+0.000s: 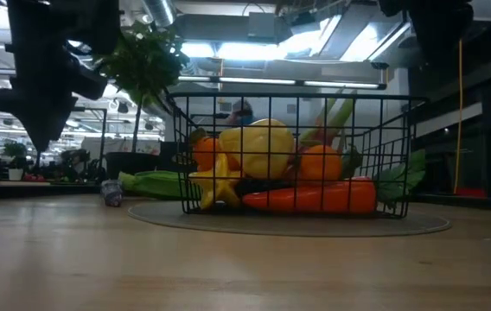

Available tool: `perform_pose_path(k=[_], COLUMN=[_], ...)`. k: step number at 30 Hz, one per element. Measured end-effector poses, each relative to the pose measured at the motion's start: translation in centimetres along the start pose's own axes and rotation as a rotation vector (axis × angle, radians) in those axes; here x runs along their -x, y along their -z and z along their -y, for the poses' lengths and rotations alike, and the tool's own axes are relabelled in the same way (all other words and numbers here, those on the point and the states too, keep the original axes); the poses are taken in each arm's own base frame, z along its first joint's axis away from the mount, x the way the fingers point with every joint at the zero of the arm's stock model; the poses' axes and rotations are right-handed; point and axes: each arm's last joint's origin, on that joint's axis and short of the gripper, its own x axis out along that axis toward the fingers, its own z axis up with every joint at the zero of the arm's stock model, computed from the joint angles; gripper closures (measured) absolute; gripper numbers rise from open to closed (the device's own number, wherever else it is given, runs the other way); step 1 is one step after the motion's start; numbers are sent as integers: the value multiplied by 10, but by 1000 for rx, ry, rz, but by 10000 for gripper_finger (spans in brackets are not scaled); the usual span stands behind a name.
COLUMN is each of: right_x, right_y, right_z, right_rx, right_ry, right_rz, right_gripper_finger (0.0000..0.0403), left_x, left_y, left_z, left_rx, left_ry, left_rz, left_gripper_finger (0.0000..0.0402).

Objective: Build produce basket
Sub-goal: Put the violet eggplant into the black wire basket

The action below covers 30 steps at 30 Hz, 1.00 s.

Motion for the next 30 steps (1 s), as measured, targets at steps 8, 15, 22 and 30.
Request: perform_pose_path(k=[8,15,22,30], right_x=[2,4,5,7], right_y=[9,14,20,25], right_z=[-7,-11,-15,-19], right_rx=[31,36,67,99], right_ry=[-11,-13,-20,-29], right_rz=[5,13,17,21], right_gripper_finger=[128,128,128,128], left_x=[-6,0,-12,-22], left_y=[-14,-32,-52,-59], left_z=[22,37,40,47], left_rx=[-91,-581,-710,-718], left_ry=[86,-52,-83,-79], left_rz=[24,213,250,230], left_gripper_finger=[201,202,202,204])
